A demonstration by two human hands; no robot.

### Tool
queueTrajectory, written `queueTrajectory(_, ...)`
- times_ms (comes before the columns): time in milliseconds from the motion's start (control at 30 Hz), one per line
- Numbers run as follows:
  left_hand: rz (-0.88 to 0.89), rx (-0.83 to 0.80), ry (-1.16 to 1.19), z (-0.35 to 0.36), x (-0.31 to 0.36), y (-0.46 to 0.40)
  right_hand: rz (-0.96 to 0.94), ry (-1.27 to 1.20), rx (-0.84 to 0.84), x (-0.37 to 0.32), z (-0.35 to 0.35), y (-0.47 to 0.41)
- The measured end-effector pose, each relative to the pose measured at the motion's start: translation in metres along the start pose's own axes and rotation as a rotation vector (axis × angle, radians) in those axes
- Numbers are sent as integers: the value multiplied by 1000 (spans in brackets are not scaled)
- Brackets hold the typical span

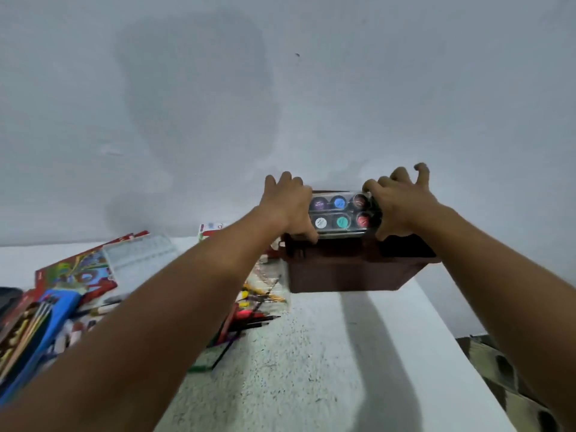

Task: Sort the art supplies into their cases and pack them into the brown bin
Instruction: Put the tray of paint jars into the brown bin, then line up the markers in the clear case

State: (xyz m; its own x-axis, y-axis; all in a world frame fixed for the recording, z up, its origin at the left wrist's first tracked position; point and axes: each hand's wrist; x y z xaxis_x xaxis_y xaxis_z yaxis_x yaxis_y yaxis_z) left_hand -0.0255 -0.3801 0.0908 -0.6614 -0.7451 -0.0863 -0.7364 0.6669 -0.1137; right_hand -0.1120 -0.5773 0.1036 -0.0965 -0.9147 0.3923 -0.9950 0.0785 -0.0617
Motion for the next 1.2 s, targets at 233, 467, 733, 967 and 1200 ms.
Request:
queueTrajectory(233,13,-274,-72,64,35,-24,-103,-186,-238,5,92,-17)
queueTrajectory(467,34,-424,10,78,38,-26,-135,-288,-491,2,116,-25)
queueTrajectory(733,51,-567,59,75,39,-22,-155,-462,-566,8,102,-20)
queueTrajectory(967,50,-458,132,65,39,-18,-117,-478,-559,1,88,-15)
queueTrajectory(1200,-136,109,517,33,-44,16,-57,-700,-245,-46,55,-36)
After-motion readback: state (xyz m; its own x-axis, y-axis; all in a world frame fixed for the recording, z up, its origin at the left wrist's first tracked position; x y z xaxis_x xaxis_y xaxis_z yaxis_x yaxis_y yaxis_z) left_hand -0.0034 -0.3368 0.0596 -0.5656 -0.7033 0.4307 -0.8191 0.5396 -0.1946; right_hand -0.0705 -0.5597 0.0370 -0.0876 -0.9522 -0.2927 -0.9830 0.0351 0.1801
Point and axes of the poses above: each hand's wrist, its own y-axis away from the middle knuckle, its own z-axis out of the palm, x = y × z, and after that the axes turned 1 degree about -z, right-handed
